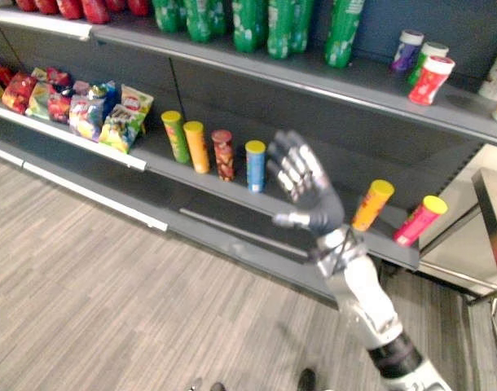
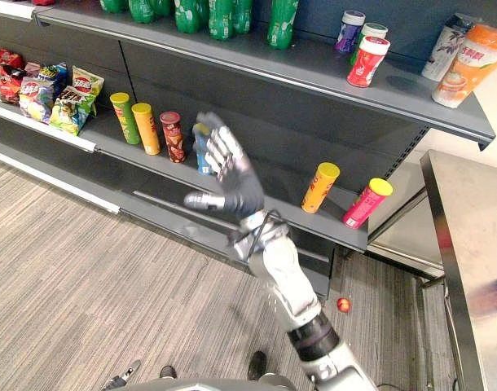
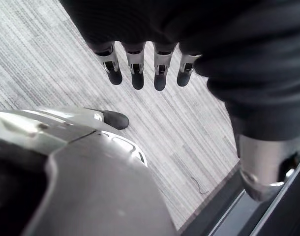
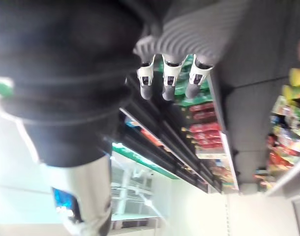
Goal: Put the gum and the chips on the shelf.
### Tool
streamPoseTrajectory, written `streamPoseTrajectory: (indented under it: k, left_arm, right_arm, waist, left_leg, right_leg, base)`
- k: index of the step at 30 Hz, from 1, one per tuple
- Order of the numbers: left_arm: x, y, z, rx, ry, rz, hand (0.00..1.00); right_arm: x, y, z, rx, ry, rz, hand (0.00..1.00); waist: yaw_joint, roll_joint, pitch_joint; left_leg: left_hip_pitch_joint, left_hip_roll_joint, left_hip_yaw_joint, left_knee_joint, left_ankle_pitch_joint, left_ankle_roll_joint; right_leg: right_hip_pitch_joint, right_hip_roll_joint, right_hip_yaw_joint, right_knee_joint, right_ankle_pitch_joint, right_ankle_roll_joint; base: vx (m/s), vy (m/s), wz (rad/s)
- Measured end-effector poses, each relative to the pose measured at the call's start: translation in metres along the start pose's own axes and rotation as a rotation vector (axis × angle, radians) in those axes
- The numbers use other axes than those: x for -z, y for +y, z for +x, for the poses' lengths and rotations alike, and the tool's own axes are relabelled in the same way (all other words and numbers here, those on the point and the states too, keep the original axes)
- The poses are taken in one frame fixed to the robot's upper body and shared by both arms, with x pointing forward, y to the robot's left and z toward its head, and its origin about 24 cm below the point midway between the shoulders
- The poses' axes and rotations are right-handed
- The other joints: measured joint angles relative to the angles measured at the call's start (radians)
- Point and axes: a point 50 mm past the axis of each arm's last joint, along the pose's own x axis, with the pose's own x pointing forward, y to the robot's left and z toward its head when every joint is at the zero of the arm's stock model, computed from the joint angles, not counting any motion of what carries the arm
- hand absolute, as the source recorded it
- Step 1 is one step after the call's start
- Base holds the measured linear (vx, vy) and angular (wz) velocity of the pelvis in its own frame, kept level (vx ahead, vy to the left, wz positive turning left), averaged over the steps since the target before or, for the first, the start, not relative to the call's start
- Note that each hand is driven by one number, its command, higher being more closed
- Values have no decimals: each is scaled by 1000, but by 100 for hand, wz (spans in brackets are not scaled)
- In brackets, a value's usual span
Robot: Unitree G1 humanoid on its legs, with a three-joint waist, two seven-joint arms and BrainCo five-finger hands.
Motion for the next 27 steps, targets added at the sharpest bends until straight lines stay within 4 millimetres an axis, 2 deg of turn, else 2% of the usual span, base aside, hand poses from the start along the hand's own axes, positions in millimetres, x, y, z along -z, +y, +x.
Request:
streamPoseTrajectory:
  k: [1,2,3,4,5,7,8,9,12,14,15,16,17,23,27]
  left_arm:
    - [1,0,0,-1,3,0,0]
    - [3,1,0,-3,12,1,0]
    - [4,1,0,-3,15,1,0]
    - [5,2,-1,-5,21,0,0]
    - [5,2,-1,-5,22,-1,0]
    - [7,3,-1,-5,28,-18,0]
    - [8,3,-1,-5,28,-22,0]
    - [8,3,-1,-4,29,-28,0]
    - [10,3,-2,-1,34,-36,0]
    - [13,2,-2,1,41,-38,0]
    - [13,1,-3,2,42,-39,0]
    - [14,1,-3,4,44,-40,0]
    - [16,-4,-3,16,49,-39,0]
    - [17,-6,-4,23,47,-32,0]
    - [19,-5,-4,18,55,-50,0]
  right_arm:
    - [9,-1,-7,13,45,27,0]
    - [34,-4,-26,54,171,63,0]
    - [44,-5,-35,74,221,76,0]
    - [64,-8,-59,118,339,108,0]
    - [67,-8,-64,128,363,113,0]
    - [95,-15,-105,202,558,109,0]
    - [101,-18,-116,231,602,112,0]
    - [112,-24,-138,287,694,86,0]
    - [127,-41,-186,433,880,42,0]
    - [132,-59,-230,612,1017,21,0]
    - [132,-63,-241,664,1046,16,0]
    - [132,-68,-260,756,1097,12,0]
    - [127,-73,-321,1063,1234,56,0]
    - [121,-73,-354,1330,1262,118,0]
    - [117,-61,-377,1437,1311,163,0]
  waist:
    - [-1,0,0]
    - [0,5,-4]
    - [0,7,-8]
    - [-1,5,-15]
    - [-1,6,-15]
    - [-3,11,-19]
    - [-2,11,-21]
    - [-2,12,-22]
    - [-4,18,-24]
    - [-6,28,-30]
    - [-7,31,-31]
    - [-7,35,-34]
    - [-7,52,-33]
    - [-11,59,-32]
    - [-8,60,-28]
  left_leg:
    - [2,-4,0,0,0,1]
    - [4,-8,0,0,-5,7]
    - [4,-9,0,0,-7,11]
    - [4,-11,0,0,-8,13]
    - [4,-12,0,0,-9,13]
    - [3,-13,0,0,-9,14]
    - [3,-14,0,0,-9,14]
    - [3,-15,0,0,-10,15]
    - [3,-17,0,0,-10,15]
    - [3,-22,0,0,-11,16]
    - [4,-23,0,0,-11,16]
    - [4,-24,0,0,-11,16]
    - [19,-25,3,0,-13,15]
    - [25,-31,6,0,-15,17]
    - [38,-33,16,0,-22,20]
  right_leg:
    - [4,-1,0,-1,0,0]
    - [12,-4,0,-3,0,0]
    - [12,-5,0,-3,0,0]
    - [12,-8,0,-4,-1,-1]
    - [12,-9,0,-5,-2,-3]
    - [12,-12,1,-6,-4,-5]
    - [12,-12,1,-6,-4,-5]
    - [12,-13,1,-5,-4,-5]
    - [12,-16,1,-5,-4,-5]
    - [12,-18,1,-5,-5,-3]
    - [12,-19,1,-5,-5,-3]
    - [13,-19,1,-5,-5,-3]
    - [27,-20,2,-5,-7,0]
    - [31,-26,2,-5,-7,3]
    - [42,-29,6,-7,-7,7]
  base:
    - [7,35,3]
    - [1,31,3]
    - [11,32,2]
    - [0,0,0]
    - [0,0,0]
    - [0,0,0]
    - [0,0,0]
    - [0,0,0]
    - [0,0,0]
    - [0,0,0]
    - [35,13,0]
    - [61,12,-2]
    - [59,10,-3]
    - [11,4,1]
    - [13,4,-3]
